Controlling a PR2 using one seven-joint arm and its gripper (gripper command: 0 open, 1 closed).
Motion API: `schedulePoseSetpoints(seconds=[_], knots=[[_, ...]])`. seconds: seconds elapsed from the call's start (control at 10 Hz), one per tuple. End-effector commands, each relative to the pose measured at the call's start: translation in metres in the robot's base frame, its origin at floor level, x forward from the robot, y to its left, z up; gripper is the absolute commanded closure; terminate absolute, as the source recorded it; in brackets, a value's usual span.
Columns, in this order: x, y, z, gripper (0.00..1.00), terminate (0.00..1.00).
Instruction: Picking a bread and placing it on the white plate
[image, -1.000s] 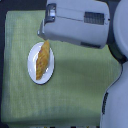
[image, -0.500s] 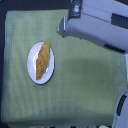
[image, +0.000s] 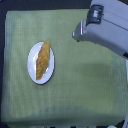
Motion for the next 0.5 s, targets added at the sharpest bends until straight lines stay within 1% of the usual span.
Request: schedulePoseSetpoints(seconds=[0.0,0.2,0.3,0.4], knots=[[-0.003,-0.068,-0.002,0.00,0.00],[-0.003,-0.082,-0.010,0.00,0.00],[-0.007,-0.085,-0.020,0.00,0.00],[-0.004,-0.090,-0.020,0.00,1.00]])
